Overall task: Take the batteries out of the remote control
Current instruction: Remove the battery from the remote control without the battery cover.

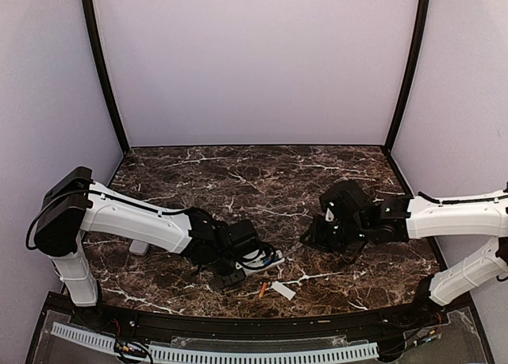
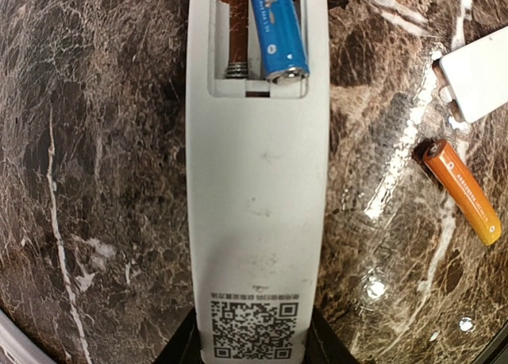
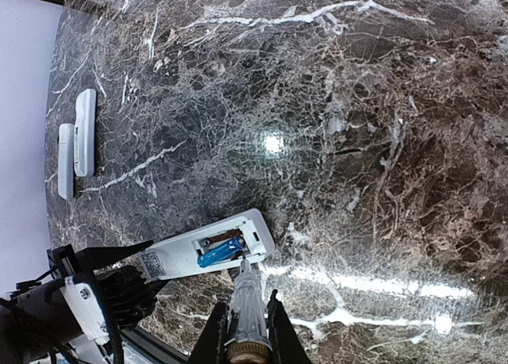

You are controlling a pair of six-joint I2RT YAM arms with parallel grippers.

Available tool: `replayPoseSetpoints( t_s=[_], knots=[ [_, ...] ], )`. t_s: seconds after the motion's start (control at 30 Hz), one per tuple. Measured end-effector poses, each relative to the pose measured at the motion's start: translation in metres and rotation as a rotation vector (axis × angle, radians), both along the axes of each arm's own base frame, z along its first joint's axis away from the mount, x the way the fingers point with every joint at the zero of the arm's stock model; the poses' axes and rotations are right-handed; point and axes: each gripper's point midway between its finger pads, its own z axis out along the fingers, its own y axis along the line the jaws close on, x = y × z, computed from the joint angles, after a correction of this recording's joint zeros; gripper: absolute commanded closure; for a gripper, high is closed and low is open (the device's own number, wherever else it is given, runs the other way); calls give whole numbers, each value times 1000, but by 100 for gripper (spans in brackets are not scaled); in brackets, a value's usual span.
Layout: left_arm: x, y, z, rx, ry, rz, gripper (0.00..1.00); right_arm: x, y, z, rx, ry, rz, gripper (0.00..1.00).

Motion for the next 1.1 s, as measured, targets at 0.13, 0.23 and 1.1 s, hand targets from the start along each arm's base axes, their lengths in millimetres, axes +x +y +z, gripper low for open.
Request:
replayPoseSetpoints(
  t_s=[0.13,0.23,1.1],
  knots=[
    [0,0,0,0,0,0,82,6,5,-1,-21,-14,13,100],
    [0,0,0,0,0,0,83,7,7,-4,-33,-15,23,100],
    [0,0,0,0,-2,0,83,-1,35,-3,65,-50,133,100]
  ],
)
